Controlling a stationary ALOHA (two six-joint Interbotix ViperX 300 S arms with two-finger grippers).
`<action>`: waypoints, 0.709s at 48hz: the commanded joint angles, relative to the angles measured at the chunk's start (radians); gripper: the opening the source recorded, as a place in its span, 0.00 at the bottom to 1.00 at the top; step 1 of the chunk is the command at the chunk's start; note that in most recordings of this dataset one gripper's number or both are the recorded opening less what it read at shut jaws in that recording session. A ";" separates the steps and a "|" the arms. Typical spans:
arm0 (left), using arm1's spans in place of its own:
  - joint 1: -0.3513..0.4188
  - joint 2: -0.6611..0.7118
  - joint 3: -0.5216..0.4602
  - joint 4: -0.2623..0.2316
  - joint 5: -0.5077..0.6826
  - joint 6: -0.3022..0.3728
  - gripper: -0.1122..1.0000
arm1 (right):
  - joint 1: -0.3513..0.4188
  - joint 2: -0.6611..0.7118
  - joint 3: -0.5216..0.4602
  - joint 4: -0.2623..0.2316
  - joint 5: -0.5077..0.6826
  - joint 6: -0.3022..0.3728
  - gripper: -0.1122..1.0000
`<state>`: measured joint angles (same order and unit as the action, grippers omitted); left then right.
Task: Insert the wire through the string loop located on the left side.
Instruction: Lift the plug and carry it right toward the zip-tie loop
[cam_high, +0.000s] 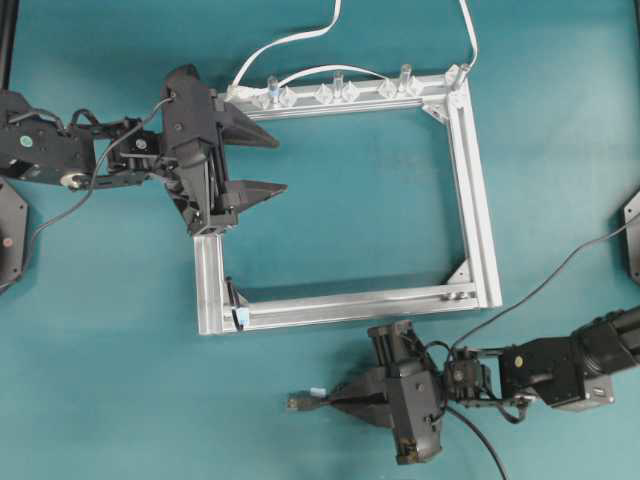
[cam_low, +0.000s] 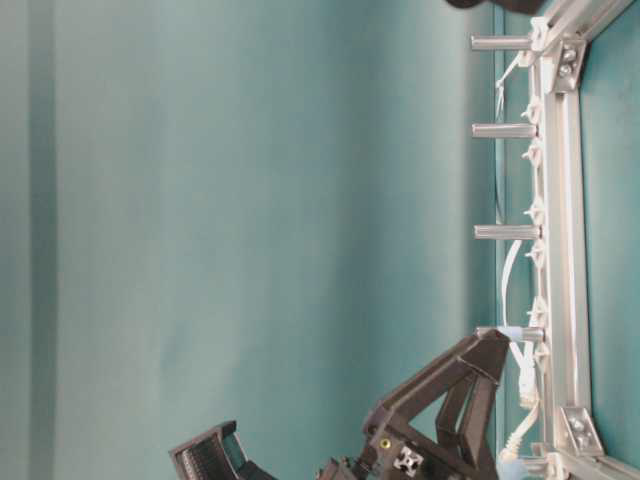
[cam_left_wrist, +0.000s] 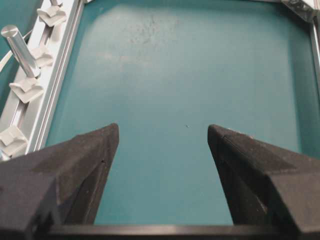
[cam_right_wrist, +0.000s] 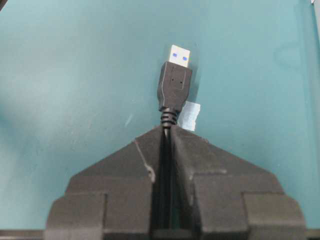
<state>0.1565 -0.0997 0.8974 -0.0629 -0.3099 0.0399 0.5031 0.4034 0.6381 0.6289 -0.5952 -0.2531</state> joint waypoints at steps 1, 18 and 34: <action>-0.002 -0.023 -0.017 0.003 -0.005 0.002 0.80 | -0.015 -0.018 -0.015 0.003 -0.003 0.000 0.16; -0.003 -0.023 -0.017 0.003 -0.005 0.002 0.80 | -0.018 -0.046 -0.020 0.003 -0.002 -0.002 0.16; -0.015 -0.023 -0.017 0.003 -0.003 0.002 0.79 | -0.031 -0.146 -0.014 0.003 0.031 -0.074 0.16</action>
<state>0.1503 -0.0997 0.8974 -0.0629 -0.3099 0.0399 0.4725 0.3160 0.6335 0.6320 -0.5737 -0.3145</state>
